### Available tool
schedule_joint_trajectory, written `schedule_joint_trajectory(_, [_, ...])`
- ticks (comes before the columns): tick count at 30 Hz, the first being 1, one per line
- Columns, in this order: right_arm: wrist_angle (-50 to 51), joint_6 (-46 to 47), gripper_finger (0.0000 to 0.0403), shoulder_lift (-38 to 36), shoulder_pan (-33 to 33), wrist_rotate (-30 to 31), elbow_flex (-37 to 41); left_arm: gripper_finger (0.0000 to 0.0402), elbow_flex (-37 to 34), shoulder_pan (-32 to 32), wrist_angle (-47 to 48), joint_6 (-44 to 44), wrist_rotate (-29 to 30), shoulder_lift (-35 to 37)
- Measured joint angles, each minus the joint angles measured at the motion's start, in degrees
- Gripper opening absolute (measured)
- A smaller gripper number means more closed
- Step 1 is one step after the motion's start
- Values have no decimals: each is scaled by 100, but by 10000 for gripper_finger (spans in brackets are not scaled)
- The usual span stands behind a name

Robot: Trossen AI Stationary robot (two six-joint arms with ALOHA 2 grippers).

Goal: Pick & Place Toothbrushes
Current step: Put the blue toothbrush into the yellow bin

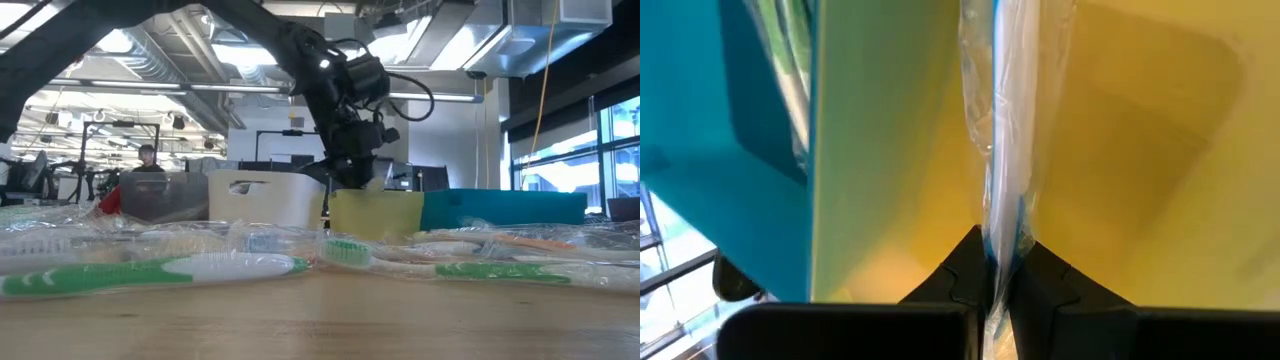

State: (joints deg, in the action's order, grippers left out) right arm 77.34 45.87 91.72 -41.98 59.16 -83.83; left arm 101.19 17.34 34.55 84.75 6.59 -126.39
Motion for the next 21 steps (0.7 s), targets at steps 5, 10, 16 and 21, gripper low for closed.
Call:
schedule_joint_trajectory(5, [-2,17,310,0,0,-4,0,18,-4,-9,-67,-210,-14,-42])
schedule_joint_trajectory(10, [-1,17,302,0,0,-7,0,30,-7,-73,-92,-290,-19,-55])
schedule_joint_trajectory(16, [-2,17,297,0,0,-26,0,63,-7,-172,-329,-265,-33,-55])
schedule_joint_trajectory(21, [-2,17,302,0,-2,-27,0,94,-7,-164,-350,-303,11,-55])
